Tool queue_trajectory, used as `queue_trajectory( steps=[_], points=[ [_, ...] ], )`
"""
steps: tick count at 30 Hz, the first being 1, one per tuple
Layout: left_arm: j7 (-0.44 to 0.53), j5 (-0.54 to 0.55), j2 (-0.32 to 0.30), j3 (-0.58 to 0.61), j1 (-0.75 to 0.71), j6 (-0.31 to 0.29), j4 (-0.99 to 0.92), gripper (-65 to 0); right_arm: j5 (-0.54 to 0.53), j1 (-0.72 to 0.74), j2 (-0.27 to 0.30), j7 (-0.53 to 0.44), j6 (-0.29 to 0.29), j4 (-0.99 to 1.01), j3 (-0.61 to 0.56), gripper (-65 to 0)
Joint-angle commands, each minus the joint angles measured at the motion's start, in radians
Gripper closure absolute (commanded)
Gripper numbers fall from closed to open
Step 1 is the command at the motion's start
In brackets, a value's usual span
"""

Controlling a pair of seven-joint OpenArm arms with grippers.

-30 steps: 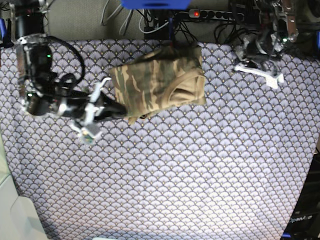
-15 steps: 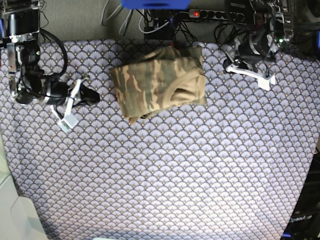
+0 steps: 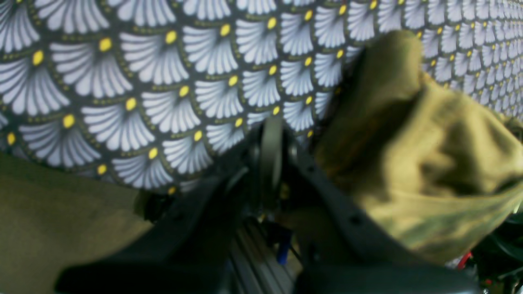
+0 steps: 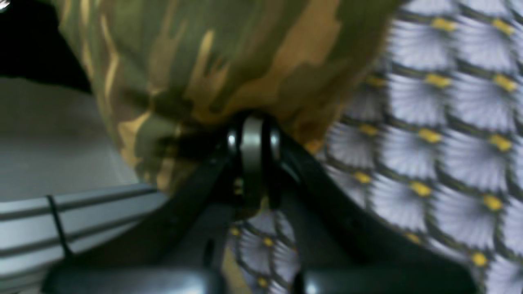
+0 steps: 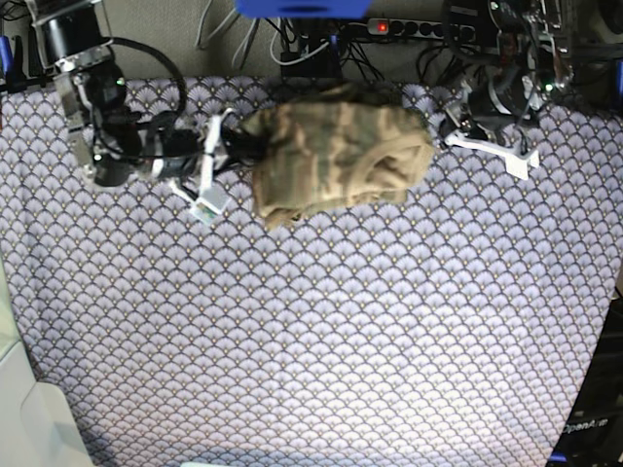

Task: Fold the T-shirt properly
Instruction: 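Grasp the bundle's edges with both grippers and pull it flat, then press the bundle's edges with both grippers to square it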

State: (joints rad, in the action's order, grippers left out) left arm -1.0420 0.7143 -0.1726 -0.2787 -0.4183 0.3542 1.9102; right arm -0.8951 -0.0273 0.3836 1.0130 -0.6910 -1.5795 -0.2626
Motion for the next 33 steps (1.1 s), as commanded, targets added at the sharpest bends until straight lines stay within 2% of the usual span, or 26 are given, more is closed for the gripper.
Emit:
queue_trajectory(
  steps=[1, 7, 13, 19, 21, 27, 33],
  points=[
    [0.009, 0.011, -0.023, -0.006, -0.004, -0.004, 0.019, 0.0, -0.035, 0.027, 0.001, -0.023, -0.007, -0.029, -0.007, 0.0],
    [0.009, 0.017, -0.031, -0.006, -0.041, -0.004, 0.055, 0.0, -0.034, 0.1, -0.024, -0.023, -0.007, -0.029, -0.043, 0.0],
    [0.015, 0.021, -0.015, -0.006, -0.044, -0.004, 0.088, 0.0, -0.034, 0.122, 0.018, -0.021, -0.007, -0.029, -0.036, 0.0],
    [0.01, 0.037, 0.058, -0.007, -0.004, -0.004, 0.091, 0.0, -0.035, 0.117, 0.039, -0.021, -0.007, -0.034, -0.034, 0.0],
    [0.01, 0.074, 0.072, -0.007, -0.007, -0.004, 0.111, 0.0, -0.035, 0.114, 0.039, -0.021, -0.007, -0.032, -0.034, 0.0],
    [0.01, 0.241, 0.029, -0.027, -0.001, -0.004, 0.108, 0.0, -0.035, 0.117, 0.039, -0.023, -0.007, -0.032, -0.034, 0.0],
    [0.018, 0.248, 0.031, -0.054, 0.046, -0.004, 0.073, 0.0, -0.037, 0.117, 0.039, -0.023, -0.007, -0.037, -0.039, 0.0]
  ],
)
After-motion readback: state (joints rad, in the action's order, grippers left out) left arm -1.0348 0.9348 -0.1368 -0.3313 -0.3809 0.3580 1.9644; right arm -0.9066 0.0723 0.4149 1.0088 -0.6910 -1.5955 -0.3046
